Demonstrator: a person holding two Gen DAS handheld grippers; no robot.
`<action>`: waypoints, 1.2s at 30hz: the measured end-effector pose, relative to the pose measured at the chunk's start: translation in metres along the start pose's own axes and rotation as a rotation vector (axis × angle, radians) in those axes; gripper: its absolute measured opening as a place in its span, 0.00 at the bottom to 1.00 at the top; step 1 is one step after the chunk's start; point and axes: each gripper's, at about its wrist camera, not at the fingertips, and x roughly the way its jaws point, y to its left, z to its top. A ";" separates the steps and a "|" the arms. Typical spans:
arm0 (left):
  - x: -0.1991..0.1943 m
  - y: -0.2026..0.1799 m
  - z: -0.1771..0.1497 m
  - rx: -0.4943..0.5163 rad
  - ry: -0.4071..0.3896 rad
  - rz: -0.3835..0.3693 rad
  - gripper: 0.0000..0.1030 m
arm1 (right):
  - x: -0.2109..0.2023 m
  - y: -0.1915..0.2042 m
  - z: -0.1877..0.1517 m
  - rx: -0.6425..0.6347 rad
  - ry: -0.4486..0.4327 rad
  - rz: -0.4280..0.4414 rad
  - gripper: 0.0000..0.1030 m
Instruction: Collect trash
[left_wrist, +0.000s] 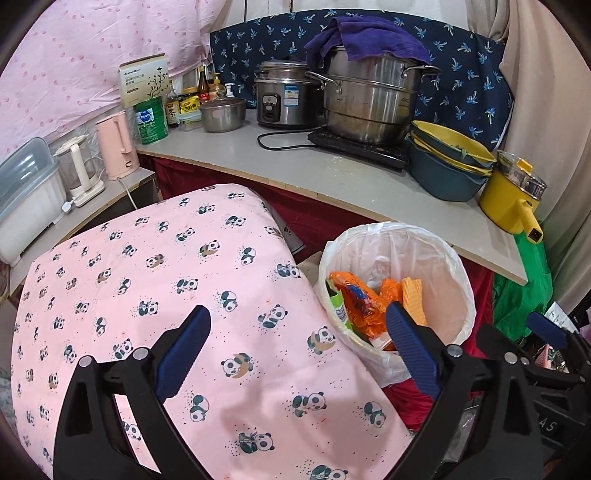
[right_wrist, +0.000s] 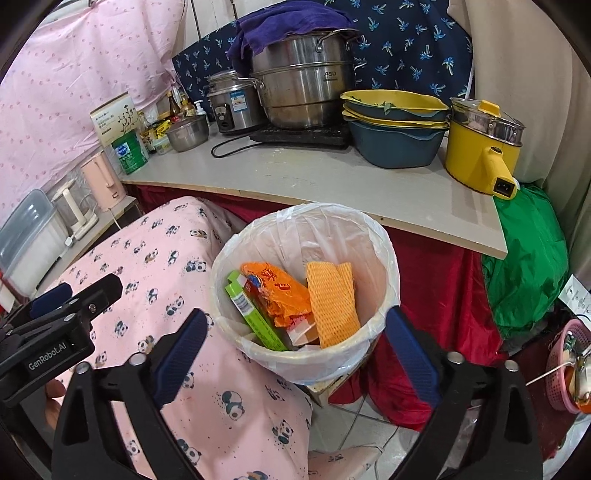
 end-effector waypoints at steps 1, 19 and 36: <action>-0.001 0.000 -0.002 0.003 -0.001 0.003 0.90 | -0.001 0.001 -0.001 -0.007 -0.003 -0.005 0.94; -0.002 0.001 -0.029 -0.004 0.047 0.046 0.92 | -0.008 0.005 -0.023 -0.089 0.016 -0.062 0.94; 0.001 -0.011 -0.039 0.024 0.059 0.051 0.92 | -0.008 -0.002 -0.031 -0.082 0.026 -0.076 0.94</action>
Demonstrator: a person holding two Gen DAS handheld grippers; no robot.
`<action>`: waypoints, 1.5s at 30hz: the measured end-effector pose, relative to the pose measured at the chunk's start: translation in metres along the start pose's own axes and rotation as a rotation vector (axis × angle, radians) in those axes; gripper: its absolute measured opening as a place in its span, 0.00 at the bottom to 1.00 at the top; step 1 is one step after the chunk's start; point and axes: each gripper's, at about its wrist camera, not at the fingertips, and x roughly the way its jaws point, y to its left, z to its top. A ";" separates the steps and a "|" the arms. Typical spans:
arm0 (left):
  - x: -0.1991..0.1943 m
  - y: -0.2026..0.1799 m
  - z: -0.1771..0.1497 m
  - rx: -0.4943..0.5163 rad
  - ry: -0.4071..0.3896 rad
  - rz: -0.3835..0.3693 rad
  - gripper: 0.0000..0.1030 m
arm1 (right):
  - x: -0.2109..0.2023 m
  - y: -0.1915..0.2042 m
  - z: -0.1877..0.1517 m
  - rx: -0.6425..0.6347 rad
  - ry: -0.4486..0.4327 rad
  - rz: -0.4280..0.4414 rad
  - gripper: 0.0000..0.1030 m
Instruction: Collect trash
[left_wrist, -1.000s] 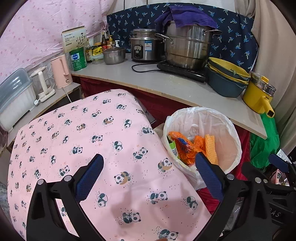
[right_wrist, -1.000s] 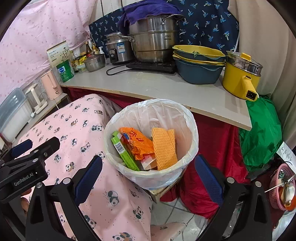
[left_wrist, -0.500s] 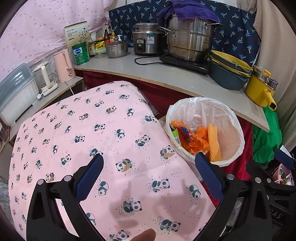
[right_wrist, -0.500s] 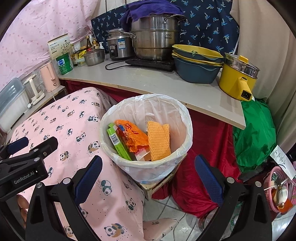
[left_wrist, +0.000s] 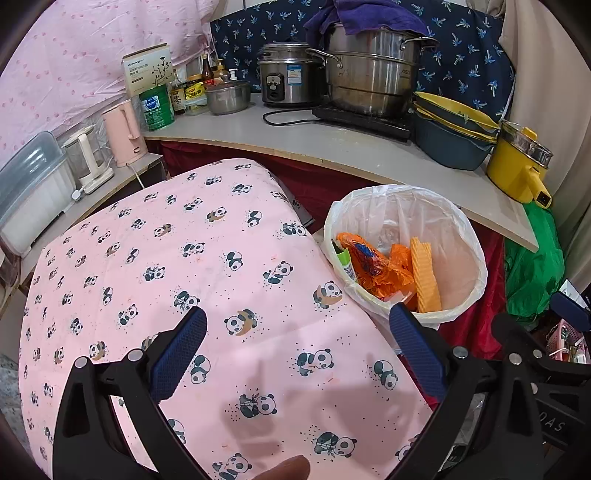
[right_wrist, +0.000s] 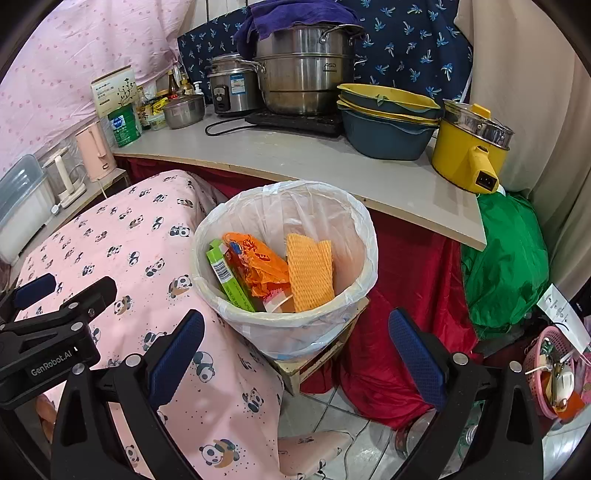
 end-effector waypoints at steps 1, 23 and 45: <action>0.000 0.000 0.000 0.000 0.000 0.000 0.92 | 0.000 0.000 0.000 0.002 0.001 0.000 0.94; 0.001 0.002 -0.006 -0.009 0.012 0.020 0.92 | 0.002 0.002 -0.005 -0.005 0.006 0.004 0.94; 0.001 0.003 -0.006 -0.021 0.015 0.034 0.92 | 0.003 0.007 -0.008 -0.013 0.009 0.005 0.94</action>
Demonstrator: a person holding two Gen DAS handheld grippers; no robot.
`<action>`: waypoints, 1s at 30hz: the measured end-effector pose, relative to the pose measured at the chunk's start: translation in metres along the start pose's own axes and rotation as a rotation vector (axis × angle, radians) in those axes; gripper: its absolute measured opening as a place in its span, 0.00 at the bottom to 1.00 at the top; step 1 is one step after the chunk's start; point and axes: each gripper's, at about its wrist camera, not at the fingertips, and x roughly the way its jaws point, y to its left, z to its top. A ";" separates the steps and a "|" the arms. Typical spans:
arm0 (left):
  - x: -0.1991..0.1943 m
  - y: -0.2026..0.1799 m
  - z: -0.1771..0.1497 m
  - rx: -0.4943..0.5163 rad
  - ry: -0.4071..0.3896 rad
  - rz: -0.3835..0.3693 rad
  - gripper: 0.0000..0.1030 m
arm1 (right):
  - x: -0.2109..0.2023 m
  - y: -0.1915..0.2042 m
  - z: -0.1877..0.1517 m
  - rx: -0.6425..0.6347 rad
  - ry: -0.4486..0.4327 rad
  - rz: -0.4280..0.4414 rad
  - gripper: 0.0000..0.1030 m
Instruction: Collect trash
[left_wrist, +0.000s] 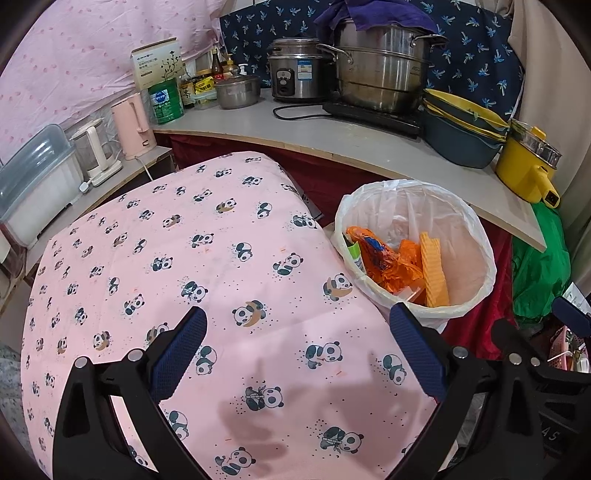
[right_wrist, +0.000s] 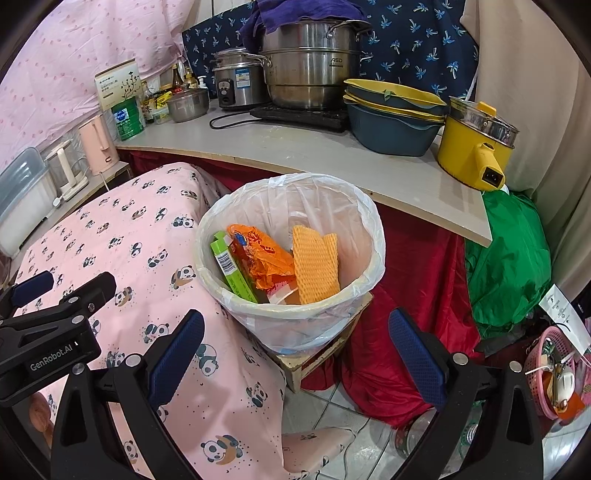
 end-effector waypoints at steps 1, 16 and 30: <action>0.000 0.000 0.000 -0.001 0.000 0.002 0.92 | 0.000 0.000 0.000 -0.001 0.000 0.000 0.94; 0.003 0.000 -0.004 -0.004 0.012 0.021 0.92 | 0.003 0.003 -0.003 -0.006 0.003 0.005 0.94; 0.004 0.007 -0.008 -0.020 0.035 0.041 0.92 | 0.004 0.009 -0.003 -0.029 0.008 0.021 0.94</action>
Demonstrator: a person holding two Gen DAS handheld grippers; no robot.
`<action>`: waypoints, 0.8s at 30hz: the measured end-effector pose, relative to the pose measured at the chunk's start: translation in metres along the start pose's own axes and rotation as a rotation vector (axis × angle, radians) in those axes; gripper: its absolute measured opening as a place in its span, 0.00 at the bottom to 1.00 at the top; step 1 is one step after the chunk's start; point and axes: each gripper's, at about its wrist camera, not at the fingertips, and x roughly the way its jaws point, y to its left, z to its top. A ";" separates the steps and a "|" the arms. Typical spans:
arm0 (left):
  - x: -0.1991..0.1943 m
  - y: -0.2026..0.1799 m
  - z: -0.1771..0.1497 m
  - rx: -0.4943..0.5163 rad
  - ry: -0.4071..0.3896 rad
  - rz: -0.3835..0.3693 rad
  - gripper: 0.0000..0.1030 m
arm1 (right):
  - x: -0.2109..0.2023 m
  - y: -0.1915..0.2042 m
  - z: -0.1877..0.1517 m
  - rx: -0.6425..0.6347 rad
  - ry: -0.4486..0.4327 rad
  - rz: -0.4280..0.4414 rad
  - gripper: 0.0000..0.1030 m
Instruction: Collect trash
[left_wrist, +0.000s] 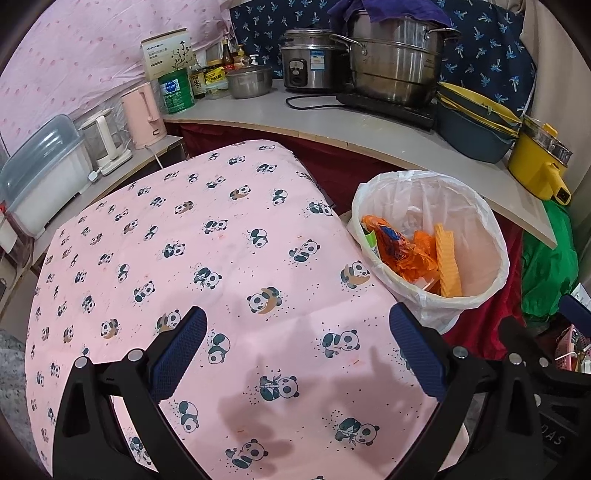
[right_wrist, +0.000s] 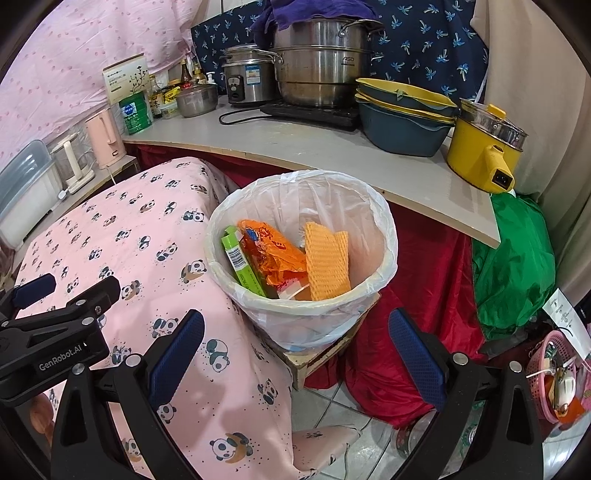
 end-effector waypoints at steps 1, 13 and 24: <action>0.000 0.000 0.000 0.000 0.000 0.001 0.92 | 0.000 -0.001 0.000 -0.001 0.000 0.001 0.94; 0.000 0.002 -0.003 0.003 0.006 0.002 0.92 | 0.001 -0.001 0.001 -0.004 0.002 0.004 0.94; -0.001 0.003 -0.005 0.004 0.001 0.006 0.92 | -0.001 0.001 0.000 -0.013 0.000 0.013 0.94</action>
